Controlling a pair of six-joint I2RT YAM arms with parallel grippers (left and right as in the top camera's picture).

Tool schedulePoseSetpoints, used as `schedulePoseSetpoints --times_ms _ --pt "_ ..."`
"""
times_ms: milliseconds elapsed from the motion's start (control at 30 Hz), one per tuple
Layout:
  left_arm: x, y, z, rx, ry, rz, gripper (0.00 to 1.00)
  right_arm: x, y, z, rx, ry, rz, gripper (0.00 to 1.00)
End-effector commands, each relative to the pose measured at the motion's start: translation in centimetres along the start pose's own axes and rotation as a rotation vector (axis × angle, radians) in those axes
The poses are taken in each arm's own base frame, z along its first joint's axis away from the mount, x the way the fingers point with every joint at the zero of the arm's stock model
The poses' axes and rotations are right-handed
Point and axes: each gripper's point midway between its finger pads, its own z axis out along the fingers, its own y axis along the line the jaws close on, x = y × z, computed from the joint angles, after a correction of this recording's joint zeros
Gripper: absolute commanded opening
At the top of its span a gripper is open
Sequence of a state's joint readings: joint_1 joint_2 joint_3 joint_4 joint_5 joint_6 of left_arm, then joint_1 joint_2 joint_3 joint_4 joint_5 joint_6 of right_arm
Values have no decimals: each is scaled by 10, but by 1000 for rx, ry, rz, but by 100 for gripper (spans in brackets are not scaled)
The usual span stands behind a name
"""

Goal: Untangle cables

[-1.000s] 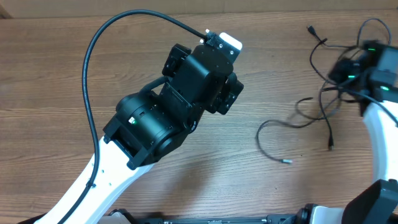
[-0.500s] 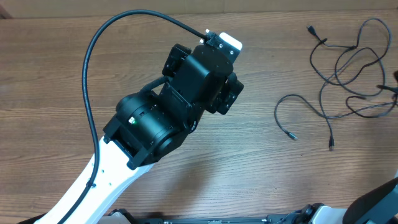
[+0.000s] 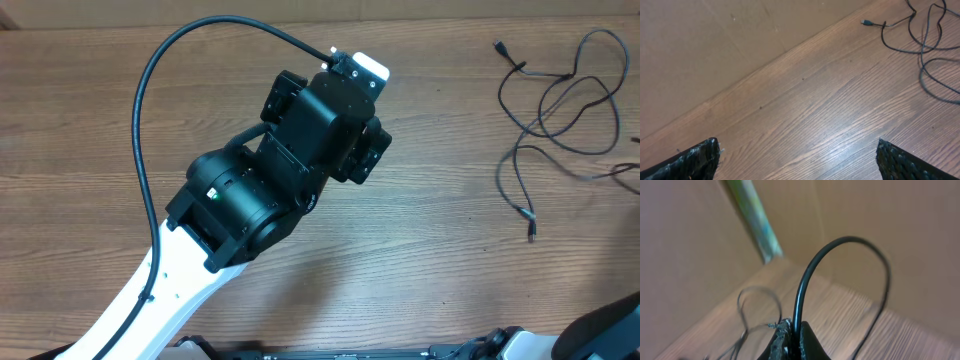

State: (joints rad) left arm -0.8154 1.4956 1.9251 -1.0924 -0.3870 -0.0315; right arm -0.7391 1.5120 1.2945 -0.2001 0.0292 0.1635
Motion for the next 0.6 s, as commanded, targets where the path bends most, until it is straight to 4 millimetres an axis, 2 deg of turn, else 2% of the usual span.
schedulePoseSetpoints --times_ms 0,100,200,333,533,567 --pt "-5 5 -2 -15 -14 -29 99 -54 -3 -17 65 -133 -115 4" --pt "-5 5 -2 -15 -14 -29 100 -67 0 -21 61 -160 -134 4" --pt "-5 5 -2 -15 -14 -29 100 -60 -1 -18 63 -134 -135 4" --pt "-5 5 -2 -15 -14 -29 99 -32 -8 -2 79 -37 -137 4" --pt "-5 5 -2 -15 -14 -29 100 28 -22 30 110 154 -145 4" --pt "-5 5 -2 -15 -14 -29 99 43 -25 37 117 199 -147 4"
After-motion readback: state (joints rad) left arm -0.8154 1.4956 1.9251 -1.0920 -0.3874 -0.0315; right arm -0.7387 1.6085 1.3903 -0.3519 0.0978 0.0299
